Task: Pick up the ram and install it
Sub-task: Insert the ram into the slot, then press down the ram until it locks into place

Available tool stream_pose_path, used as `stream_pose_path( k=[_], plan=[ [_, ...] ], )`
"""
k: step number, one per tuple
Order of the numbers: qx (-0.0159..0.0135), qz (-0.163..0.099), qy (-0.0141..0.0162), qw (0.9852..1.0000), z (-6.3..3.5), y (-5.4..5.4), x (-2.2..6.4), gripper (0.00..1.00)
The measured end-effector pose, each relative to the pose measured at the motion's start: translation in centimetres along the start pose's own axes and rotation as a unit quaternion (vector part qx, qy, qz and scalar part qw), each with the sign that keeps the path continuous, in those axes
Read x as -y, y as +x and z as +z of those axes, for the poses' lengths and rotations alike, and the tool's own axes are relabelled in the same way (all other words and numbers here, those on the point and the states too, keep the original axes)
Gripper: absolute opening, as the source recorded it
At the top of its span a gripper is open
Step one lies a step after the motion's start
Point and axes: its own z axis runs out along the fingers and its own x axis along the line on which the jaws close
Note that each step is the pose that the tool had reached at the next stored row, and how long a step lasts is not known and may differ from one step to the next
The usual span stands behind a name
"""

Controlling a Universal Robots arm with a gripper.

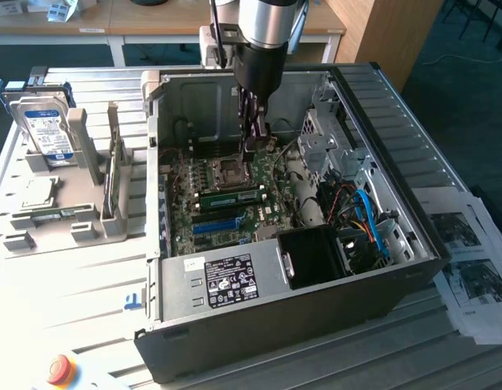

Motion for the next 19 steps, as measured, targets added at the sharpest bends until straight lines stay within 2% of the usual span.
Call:
stream_pose_path(
  k=[12,14,16,19],
  plan=[
    [0.0,0.0,0.0,1.0,-0.02,0.0,0.0,0.25],
    [0.0,0.0,0.0,1.0,-0.01,0.0,0.0,0.23],
    [0.0,0.0,0.0,1.0,-0.01,0.0,0.0,0.11],
    [0.0,0.0,0.0,1.0,-0.01,0.0,0.0,0.1]
  ],
)
